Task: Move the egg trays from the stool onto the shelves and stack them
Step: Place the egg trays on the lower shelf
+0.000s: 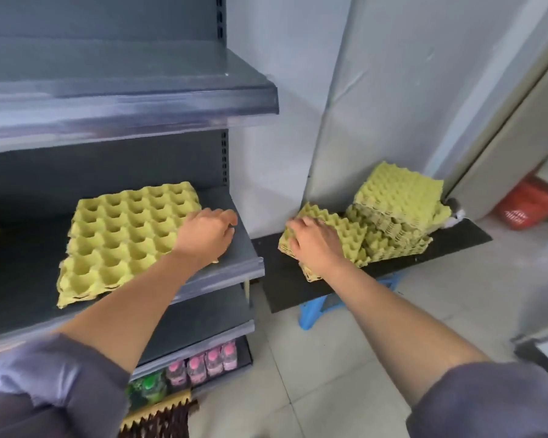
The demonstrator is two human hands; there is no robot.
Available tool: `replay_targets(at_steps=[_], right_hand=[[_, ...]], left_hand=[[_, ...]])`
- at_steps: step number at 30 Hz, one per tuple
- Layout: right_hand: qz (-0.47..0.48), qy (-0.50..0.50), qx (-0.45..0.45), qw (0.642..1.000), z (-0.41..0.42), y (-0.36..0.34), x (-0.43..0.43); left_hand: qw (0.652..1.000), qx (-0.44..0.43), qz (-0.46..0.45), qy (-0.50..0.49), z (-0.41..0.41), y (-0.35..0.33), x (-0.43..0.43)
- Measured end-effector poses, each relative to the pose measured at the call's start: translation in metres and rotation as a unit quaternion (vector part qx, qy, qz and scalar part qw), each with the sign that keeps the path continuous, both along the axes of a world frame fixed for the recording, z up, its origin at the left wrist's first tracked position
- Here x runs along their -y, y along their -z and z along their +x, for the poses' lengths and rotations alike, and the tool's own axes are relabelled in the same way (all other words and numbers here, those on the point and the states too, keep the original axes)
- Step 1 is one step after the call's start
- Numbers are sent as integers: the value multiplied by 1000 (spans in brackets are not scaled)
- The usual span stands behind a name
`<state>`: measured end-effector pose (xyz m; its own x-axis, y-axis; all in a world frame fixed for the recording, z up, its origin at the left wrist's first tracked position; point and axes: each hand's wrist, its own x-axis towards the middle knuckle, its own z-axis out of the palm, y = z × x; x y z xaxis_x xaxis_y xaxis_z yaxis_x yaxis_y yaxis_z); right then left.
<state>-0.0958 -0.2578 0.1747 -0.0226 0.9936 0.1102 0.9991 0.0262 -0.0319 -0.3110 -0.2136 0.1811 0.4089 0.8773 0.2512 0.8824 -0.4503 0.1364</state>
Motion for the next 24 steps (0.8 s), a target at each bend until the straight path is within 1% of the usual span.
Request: replay_targets(at_steps=[3,8,13,17,19,21,24], right_hand=[[-24,31,11,999,45,6,-20],[-48,75,5,996,113,13,-48],[-80,113,-7,990,169,33,-73],[-109,124,-26,986,210,51,-96],[-126,124,-32,984,240,69,-116],[-142,137,-43,979,244,75,-116],[-179,142,-59,972,272,111,-139]], left_hand=[[999,-5,-1,48,48,10,-36],[993,-20,-37,108,124,26,-83],[987,-45,-79,136,186,41,-118],[982,-56,-128,125,222,62,-144],[983,-47,-153,92,245,82,-163],[981,-48,-173,76,244,89,-164],[977,-51,-204,47,267,123,-180]])
